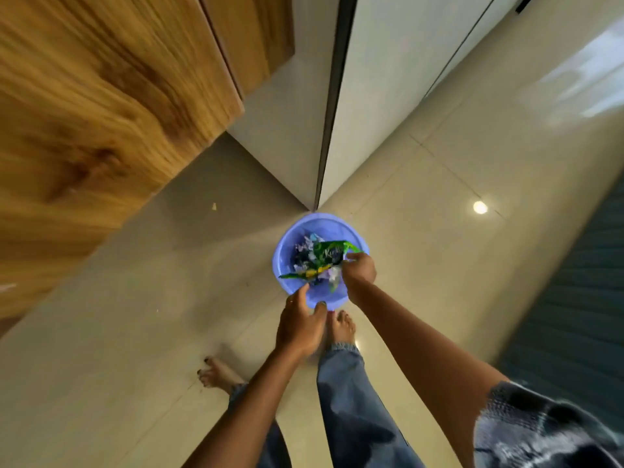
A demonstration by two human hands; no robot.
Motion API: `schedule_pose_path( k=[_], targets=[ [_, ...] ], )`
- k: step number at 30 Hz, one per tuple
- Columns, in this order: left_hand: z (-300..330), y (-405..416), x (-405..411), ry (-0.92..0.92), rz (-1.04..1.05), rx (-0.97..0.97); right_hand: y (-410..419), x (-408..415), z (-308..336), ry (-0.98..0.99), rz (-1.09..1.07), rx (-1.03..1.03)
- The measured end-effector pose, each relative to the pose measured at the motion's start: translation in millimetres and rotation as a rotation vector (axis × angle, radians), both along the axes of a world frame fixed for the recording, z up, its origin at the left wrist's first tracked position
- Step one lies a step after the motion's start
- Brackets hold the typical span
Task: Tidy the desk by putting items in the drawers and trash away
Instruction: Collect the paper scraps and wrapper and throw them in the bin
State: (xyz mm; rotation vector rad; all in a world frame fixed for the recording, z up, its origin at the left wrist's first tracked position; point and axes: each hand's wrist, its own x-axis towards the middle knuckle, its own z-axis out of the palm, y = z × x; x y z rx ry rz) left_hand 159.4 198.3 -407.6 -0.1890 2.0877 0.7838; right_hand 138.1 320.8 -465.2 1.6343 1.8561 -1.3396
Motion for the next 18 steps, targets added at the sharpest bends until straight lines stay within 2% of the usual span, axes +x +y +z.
schedule_pose_path(
  k=[6,10,13,18],
  targets=[
    [-3.2,-10.2,4.8,-0.03,0.004,-0.036,2.7,5.3,-4.7,-0.027,0.004,-0.043],
    [1.9,-15.7,3.2,-0.01,0.027,-0.043,2.2,12.2,5.3,-0.022,0.205,0.012],
    [6.1,-17.9,-0.6,0.025,0.058,-0.042,-1.2,20.0,13.6,0.022,0.406,0.095],
    [15.8,-19.9,-5.8,0.083,0.085,-0.062,-7.6,33.4,24.4,0.087,0.602,0.273]
  ],
)
